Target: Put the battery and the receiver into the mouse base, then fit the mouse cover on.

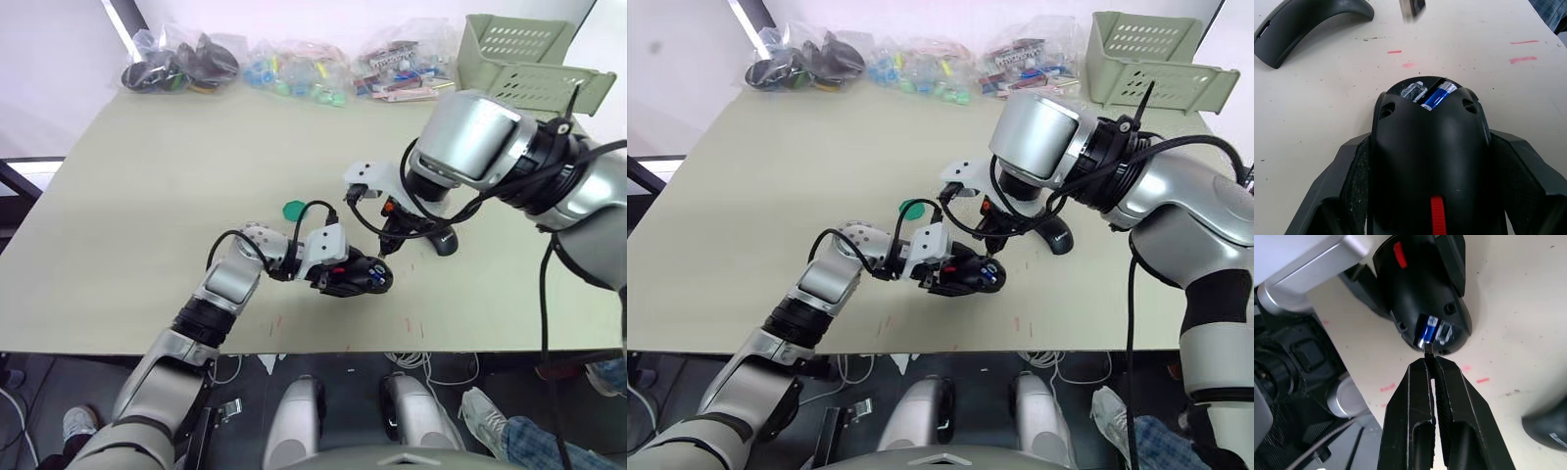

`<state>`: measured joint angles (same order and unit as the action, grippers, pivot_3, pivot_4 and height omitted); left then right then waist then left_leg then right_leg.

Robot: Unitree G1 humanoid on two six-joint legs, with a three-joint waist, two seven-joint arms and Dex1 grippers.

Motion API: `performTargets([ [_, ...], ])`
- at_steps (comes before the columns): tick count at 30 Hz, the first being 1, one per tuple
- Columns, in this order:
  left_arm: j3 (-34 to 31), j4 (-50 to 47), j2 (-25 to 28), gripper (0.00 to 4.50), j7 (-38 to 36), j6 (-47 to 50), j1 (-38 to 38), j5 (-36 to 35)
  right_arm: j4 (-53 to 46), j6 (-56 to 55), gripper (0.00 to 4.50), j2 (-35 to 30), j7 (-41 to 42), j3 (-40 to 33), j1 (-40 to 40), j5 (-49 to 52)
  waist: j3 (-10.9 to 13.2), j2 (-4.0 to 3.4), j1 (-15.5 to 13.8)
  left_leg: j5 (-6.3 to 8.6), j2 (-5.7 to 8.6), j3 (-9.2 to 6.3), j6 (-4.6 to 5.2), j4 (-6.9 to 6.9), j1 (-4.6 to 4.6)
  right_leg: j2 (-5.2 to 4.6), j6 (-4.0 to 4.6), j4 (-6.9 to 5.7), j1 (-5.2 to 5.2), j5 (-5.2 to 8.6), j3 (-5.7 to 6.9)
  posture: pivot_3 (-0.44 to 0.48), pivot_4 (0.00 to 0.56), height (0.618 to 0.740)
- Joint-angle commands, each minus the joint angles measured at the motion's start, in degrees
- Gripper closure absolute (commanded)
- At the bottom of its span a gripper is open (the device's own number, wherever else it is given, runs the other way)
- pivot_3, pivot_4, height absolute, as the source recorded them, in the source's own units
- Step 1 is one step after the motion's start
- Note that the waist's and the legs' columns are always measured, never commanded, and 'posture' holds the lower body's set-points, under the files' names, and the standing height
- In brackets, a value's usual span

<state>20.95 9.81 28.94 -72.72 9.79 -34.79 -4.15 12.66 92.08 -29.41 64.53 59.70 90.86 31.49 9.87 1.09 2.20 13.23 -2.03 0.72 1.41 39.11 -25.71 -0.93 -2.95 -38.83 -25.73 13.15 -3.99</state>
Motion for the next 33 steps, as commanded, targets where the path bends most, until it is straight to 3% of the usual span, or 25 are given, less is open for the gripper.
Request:
performTargets([
  [1, -0.05, -1.07, -0.29, 1.46, 0.12, 0.05, -0.46, -0.19, 1.44, 0.42, 4.50, 0.42, -1.63, -2.87, 0.08, 0.20, 0.00, 0.00, 0.01, 0.00, 0.00, 0.00, 0.00, 0.00, -0.01, 0.00, 0.00, 0.00, 0.00, 0.00, 0.00, 0.000, 0.150, 0.740],
  [15, 0.12, -2.05, -0.57, 1.46, 0.28, 1.44, -0.52, -0.40, 8.64, 0.42, 4.50, 3.69, -7.46, -5.35, -3.00, 1.77, 0.00, 0.00, 0.03, 0.00, 0.01, -0.02, 0.00, 0.00, 0.00, 0.01, 0.00, -0.01, 0.01, 0.00, 0.01, 0.000, 0.150, 0.740],
  [33, 0.34, -2.53, -0.67, 1.46, 0.44, 2.47, -0.31, -0.13, 10.41, 0.42, 4.50, 3.87, -13.55, -6.14, -4.89, 7.10, 0.00, 0.00, 0.01, 0.00, 0.02, -0.04, 0.00, 0.00, 0.00, 0.00, 0.00, 0.00, 0.02, 0.00, 0.01, 0.000, 0.150, 0.740],
])
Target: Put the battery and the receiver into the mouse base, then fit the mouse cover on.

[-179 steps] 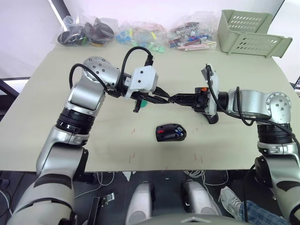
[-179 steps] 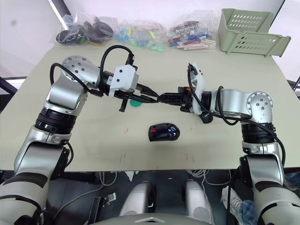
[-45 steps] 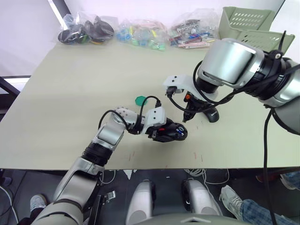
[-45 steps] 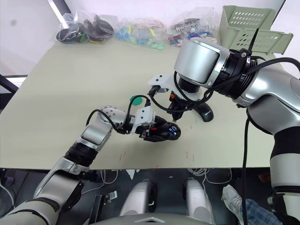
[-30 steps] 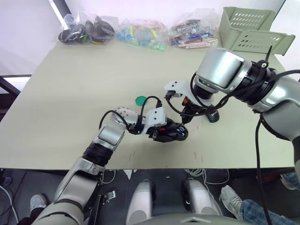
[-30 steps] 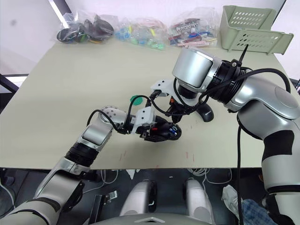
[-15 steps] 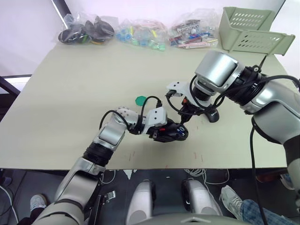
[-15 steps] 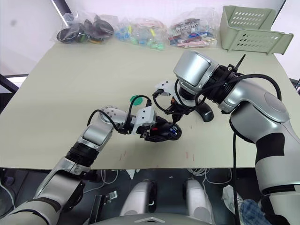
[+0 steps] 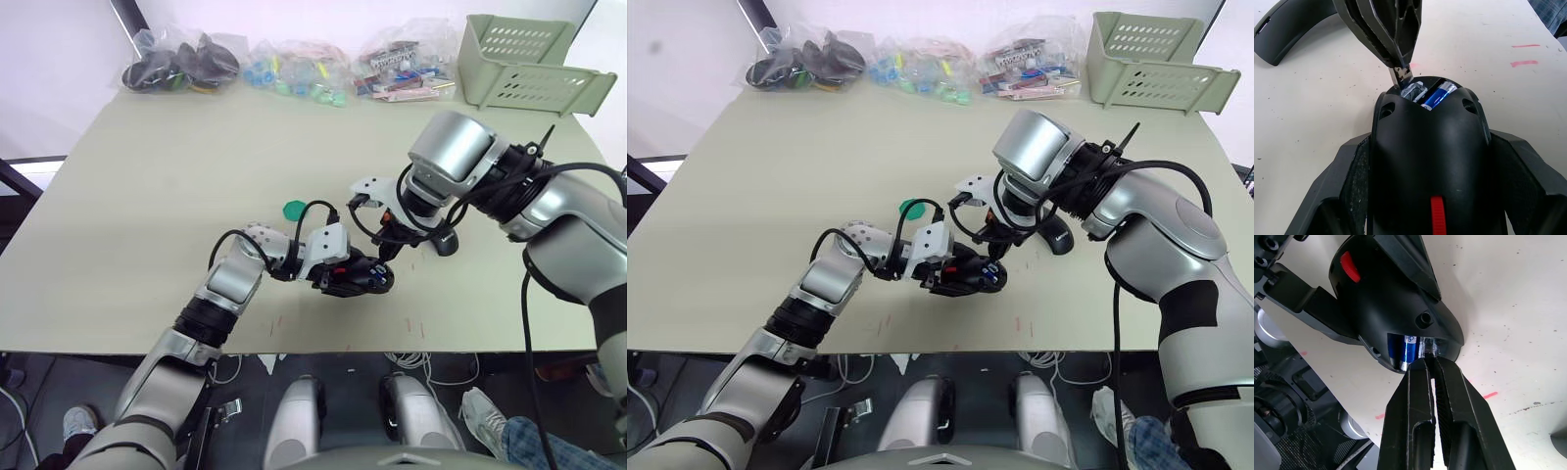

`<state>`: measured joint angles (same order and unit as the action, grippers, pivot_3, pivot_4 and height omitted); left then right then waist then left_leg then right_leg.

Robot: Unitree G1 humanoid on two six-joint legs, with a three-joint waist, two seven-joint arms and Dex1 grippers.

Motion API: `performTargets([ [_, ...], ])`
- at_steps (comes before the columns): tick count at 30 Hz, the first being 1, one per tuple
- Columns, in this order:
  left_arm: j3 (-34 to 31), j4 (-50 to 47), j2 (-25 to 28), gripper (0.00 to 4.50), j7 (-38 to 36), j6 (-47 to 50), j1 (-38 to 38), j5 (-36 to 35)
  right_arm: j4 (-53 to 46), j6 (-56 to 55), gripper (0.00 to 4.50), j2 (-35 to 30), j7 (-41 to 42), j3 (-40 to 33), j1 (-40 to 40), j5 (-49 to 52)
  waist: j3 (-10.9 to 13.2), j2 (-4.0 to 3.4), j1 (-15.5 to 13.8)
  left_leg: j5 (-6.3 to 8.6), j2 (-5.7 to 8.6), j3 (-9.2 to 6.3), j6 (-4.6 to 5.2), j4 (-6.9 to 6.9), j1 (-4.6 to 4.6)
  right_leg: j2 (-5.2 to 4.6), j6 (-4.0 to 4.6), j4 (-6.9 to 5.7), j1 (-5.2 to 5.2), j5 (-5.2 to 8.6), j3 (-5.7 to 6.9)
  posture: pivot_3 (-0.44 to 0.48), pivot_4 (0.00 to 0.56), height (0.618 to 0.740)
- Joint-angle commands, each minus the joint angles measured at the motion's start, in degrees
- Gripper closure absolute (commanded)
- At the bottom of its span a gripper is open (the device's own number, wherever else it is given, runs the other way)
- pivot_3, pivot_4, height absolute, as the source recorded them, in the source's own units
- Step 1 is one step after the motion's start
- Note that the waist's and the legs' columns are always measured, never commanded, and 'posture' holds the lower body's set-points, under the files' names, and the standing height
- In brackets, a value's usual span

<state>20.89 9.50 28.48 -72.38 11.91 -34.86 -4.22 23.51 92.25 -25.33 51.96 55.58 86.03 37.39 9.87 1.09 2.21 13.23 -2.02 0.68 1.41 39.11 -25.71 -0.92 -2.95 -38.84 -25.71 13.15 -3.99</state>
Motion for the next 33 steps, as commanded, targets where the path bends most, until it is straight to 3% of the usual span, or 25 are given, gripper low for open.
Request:
performTargets([
  [1, 0.42, -2.44, -0.15, 1.46, 0.06, 0.47, -0.14, -0.09, -0.43, 0.25, 4.50, -0.18, -1.30, -2.07, -0.13, 1.44, 0.00, 0.00, 0.00, 0.00, 0.00, 0.00, 0.00, 0.00, 0.00, 0.00, 0.00, 0.00, 0.00, 0.00, 0.00, 0.000, 0.150, 0.740],
  [33, 0.30, -3.40, -0.48, 1.46, 1.13, 2.36, 0.13, 0.03, 1.38, 0.25, 4.50, -0.14, -9.50, -3.79, -2.82, 6.18, 0.00, 0.00, 0.02, 0.00, 0.00, -0.01, 0.00, 0.00, 0.00, 0.00, 0.00, 0.00, 0.01, 0.00, 0.00, 0.000, 0.150, 0.740],
])
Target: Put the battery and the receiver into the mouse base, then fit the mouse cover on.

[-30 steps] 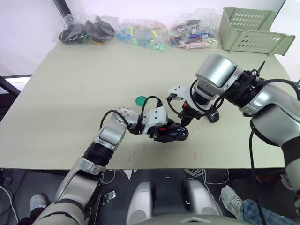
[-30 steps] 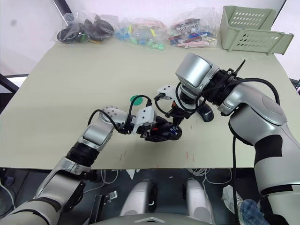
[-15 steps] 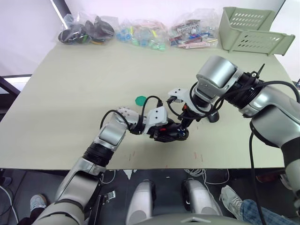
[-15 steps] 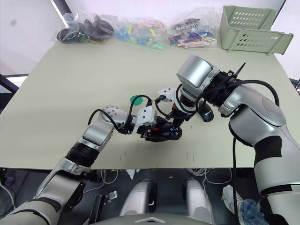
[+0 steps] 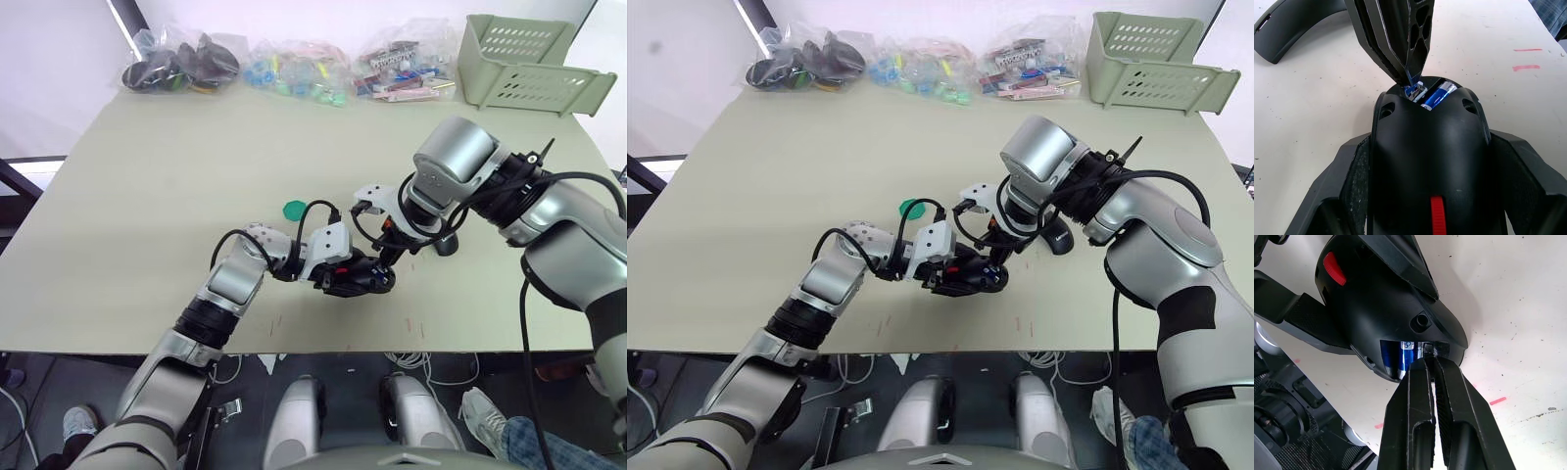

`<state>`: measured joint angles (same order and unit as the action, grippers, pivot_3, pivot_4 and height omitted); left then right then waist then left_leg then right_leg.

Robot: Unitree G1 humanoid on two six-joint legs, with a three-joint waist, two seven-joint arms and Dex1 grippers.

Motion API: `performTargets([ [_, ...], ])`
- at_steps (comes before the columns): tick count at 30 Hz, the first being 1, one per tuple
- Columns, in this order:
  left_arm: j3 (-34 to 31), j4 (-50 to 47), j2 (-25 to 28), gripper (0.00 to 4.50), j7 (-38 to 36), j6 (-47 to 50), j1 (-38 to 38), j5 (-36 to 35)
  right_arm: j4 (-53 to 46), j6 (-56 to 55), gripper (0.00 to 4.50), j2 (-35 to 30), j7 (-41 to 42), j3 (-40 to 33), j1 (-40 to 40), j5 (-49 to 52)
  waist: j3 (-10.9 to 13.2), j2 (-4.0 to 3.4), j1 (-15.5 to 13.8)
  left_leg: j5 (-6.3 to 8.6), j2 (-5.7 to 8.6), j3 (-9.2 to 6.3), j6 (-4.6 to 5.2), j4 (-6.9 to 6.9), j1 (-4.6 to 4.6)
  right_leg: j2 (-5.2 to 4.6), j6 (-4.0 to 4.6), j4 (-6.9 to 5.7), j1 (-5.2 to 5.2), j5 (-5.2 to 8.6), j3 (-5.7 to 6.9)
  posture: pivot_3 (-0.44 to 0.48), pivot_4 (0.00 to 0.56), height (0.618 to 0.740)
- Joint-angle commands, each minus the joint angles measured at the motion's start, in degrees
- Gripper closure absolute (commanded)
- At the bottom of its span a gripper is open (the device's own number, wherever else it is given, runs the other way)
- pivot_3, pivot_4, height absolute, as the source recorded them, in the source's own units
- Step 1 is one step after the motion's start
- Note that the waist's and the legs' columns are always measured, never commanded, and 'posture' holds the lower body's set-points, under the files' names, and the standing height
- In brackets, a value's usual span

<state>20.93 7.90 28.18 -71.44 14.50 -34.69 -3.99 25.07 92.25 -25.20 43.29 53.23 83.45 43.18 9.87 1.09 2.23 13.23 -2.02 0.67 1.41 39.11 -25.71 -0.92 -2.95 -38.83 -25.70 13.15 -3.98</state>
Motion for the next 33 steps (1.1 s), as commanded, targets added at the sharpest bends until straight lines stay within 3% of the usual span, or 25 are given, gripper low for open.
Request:
performTargets([
  [1, 0.25, -1.74, -0.18, 1.46, 0.22, -0.28, -0.03, -0.19, -0.38, 0.25, 4.50, -0.37, -1.11, -1.38, -0.35, 0.52, 0.00, 0.00, 0.00, 0.00, 0.00, 0.00, 0.00, 0.00, 0.00, 0.00, 0.00, 0.00, 0.00, 0.00, 0.00, 0.000, 0.150, 0.740],
  [33, 0.05, -0.94, -1.31, 1.46, 1.80, -0.12, 0.07, 0.50, -7.16, 0.25, 4.50, -1.07, -12.72, -2.43, -5.50, 7.43, -0.10, 0.04, -0.08, 0.00, -0.01, -0.03, 0.00, 0.00, 0.08, 0.00, 0.00, 0.01, 0.12, 0.00, 0.02, 0.000, 0.150, 0.740],
])
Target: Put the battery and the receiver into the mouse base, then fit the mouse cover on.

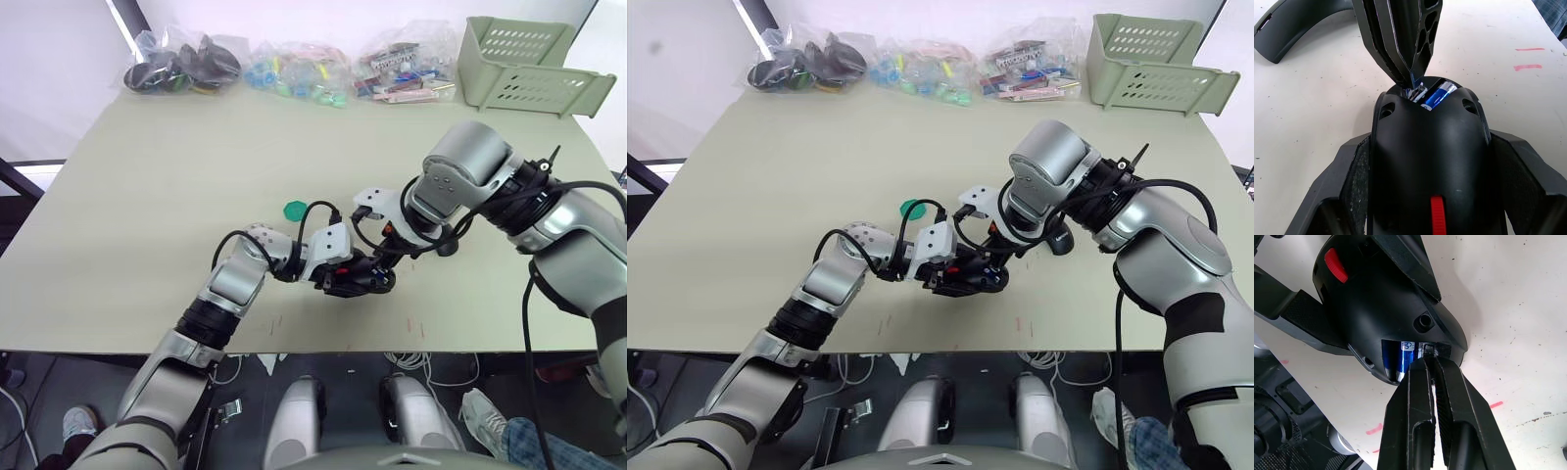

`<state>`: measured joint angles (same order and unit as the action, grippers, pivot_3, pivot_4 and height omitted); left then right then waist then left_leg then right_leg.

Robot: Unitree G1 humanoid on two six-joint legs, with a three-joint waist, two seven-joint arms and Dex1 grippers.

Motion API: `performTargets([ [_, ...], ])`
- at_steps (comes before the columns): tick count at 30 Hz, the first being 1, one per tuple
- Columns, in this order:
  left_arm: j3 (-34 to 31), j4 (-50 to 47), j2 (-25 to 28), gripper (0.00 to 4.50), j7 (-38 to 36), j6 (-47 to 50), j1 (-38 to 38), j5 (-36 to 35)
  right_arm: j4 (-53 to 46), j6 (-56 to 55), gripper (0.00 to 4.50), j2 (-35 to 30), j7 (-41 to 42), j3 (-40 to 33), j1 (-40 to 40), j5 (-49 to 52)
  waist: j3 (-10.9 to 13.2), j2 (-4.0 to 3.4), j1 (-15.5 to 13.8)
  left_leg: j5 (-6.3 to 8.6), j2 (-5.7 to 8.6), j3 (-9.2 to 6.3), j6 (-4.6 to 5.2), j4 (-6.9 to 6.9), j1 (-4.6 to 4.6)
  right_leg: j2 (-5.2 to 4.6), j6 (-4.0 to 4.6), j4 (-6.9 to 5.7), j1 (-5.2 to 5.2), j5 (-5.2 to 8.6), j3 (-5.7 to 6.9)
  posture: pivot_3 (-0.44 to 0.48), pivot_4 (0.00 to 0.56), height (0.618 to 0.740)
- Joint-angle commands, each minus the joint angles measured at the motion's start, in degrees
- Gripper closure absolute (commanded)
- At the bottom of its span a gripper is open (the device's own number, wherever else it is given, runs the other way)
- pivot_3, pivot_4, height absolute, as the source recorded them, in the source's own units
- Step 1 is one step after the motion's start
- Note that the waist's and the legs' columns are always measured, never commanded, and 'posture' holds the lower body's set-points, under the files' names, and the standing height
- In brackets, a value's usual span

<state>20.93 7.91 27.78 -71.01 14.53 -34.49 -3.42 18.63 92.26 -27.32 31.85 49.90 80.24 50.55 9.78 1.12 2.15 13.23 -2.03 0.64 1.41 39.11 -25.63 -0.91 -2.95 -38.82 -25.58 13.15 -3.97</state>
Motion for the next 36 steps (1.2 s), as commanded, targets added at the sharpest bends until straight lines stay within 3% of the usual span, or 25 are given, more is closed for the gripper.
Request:
performTargets([
  [1, 0.05, -0.95, -0.93, 1.46, 1.40, -0.12, -0.12, -0.07, -0.80, 0.24, 4.50, 1.14, -1.48, 0.79, -2.43, 0.02, -0.02, 0.01, 0.00, 0.00, 0.00, 0.00, 0.00, 0.00, 0.00, 0.00, 0.00, 0.00, 0.00, 0.00, 0.00, 0.000, 0.150, 0.740],
  [34, -0.16, -1.03, -1.61, 1.46, 2.56, 0.44, 0.62, 0.04, -8.49, 0.24, 4.50, 0.58, -9.40, -1.45, -6.77, 5.75, -0.73, 0.07, 0.08, 0.00, -0.02, -0.02, 0.01, -0.02, 0.05, 0.02, 0.00, 0.03, 0.05, 0.01, 0.01, 0.000, 0.150, 0.740],
  [36, -0.17, -1.06, -1.67, 1.51, 2.60, 0.55, 0.66, 0.00, -8.64, 0.24, 3.82, -0.07, -9.01, -1.71, -6.29, 5.61, -0.73, 0.07, 0.05, 0.00, -0.03, -0.02, 0.01, -0.02, 0.04, 0.01, 0.00, 0.04, 0.05, 0.01, 0.01, 0.000, 0.150, 0.740],
])
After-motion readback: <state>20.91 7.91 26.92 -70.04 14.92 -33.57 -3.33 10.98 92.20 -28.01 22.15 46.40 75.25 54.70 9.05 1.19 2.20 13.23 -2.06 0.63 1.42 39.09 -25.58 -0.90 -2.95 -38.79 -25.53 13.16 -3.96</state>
